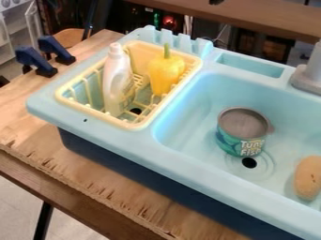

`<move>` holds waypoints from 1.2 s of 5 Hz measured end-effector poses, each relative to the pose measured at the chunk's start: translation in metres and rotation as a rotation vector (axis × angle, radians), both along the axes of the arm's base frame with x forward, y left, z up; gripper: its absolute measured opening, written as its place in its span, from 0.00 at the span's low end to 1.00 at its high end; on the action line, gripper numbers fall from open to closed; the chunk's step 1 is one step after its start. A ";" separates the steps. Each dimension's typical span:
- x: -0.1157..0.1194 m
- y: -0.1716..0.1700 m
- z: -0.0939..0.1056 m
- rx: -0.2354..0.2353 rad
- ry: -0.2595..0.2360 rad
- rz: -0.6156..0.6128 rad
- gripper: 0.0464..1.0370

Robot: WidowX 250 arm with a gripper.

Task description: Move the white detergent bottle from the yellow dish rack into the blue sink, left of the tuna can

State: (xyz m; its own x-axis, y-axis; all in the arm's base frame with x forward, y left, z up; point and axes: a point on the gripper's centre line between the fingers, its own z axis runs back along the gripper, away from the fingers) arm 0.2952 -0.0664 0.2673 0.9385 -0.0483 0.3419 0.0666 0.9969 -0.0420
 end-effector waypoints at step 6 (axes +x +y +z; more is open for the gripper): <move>0.002 0.092 -0.045 0.023 0.241 0.022 0.97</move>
